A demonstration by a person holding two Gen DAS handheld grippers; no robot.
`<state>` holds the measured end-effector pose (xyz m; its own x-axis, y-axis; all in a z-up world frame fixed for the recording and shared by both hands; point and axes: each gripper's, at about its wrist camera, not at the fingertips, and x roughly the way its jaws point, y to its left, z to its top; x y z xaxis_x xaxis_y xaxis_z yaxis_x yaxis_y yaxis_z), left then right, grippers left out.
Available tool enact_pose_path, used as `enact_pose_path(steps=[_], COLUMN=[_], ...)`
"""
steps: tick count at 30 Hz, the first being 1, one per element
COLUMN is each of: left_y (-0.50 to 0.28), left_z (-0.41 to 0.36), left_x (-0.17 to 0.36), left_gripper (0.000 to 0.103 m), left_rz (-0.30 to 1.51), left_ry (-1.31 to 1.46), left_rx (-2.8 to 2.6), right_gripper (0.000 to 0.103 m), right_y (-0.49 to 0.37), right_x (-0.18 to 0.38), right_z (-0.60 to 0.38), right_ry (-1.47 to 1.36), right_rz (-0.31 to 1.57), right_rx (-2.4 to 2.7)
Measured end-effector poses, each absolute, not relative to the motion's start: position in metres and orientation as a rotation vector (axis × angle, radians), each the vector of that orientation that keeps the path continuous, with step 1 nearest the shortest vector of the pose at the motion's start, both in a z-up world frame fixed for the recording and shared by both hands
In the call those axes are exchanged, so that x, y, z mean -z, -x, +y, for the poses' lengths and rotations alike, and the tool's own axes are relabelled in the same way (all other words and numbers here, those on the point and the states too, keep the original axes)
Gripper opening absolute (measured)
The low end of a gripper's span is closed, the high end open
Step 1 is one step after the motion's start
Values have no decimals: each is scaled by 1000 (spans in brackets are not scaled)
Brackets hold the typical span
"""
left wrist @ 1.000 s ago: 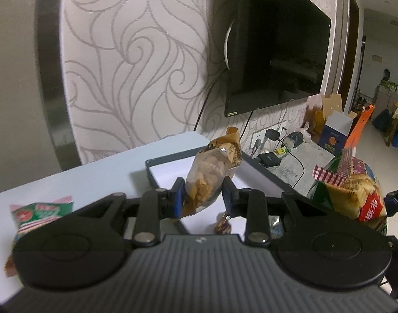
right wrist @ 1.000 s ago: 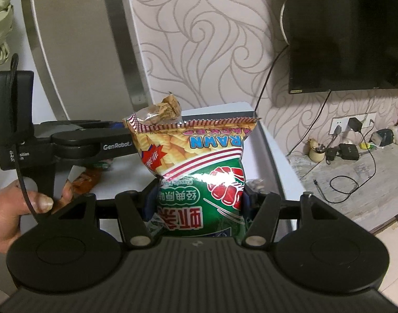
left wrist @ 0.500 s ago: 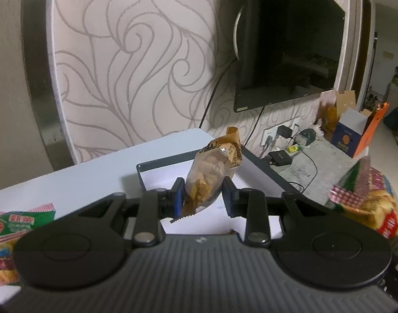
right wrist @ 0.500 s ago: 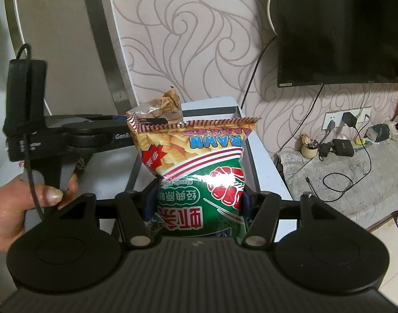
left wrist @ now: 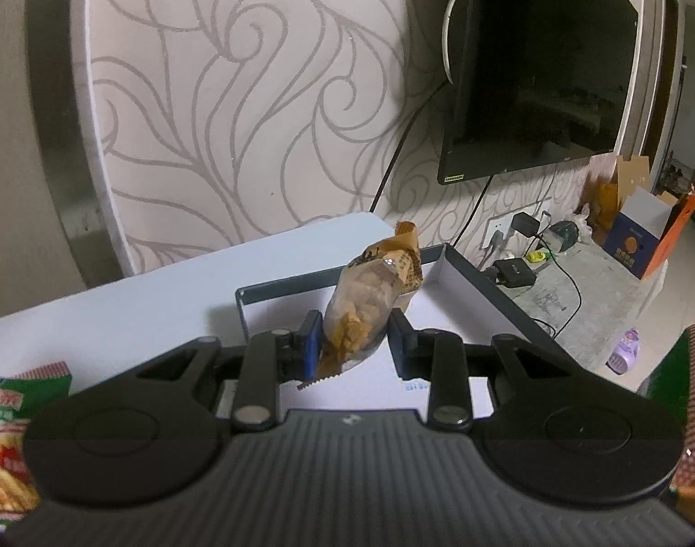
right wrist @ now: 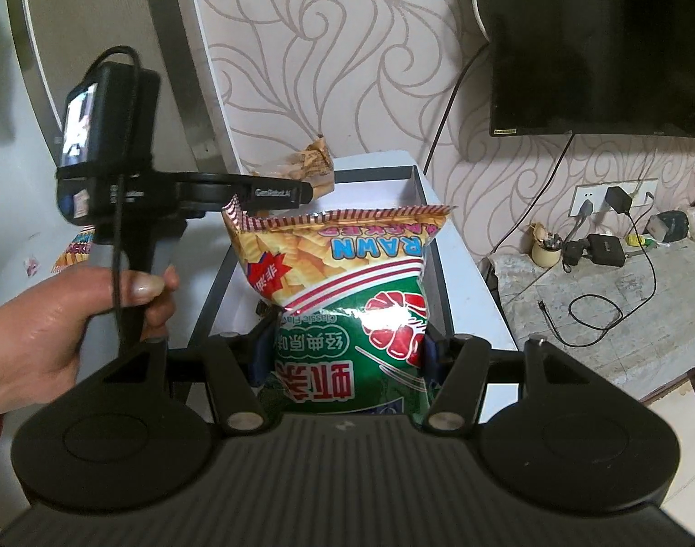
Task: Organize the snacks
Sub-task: 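Lower the pastry bag into the box and open the left gripper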
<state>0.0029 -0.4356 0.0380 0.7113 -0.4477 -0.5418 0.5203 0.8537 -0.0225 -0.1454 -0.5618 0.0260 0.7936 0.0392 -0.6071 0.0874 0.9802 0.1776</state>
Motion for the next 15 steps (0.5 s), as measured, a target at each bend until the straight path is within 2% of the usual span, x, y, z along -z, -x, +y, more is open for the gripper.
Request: enact_pose_path(steps=[15], left_y=[-9], left_z=[-458], left_x=[-38], left_gripper=[34], left_rz=[533], left_ry=[-198], left_rx=[532], right_gripper=[65], right_y=[150], right_x=[-28], right_z=[-563], right_ry=[-204], right_rz=[651], right_rx=[27])
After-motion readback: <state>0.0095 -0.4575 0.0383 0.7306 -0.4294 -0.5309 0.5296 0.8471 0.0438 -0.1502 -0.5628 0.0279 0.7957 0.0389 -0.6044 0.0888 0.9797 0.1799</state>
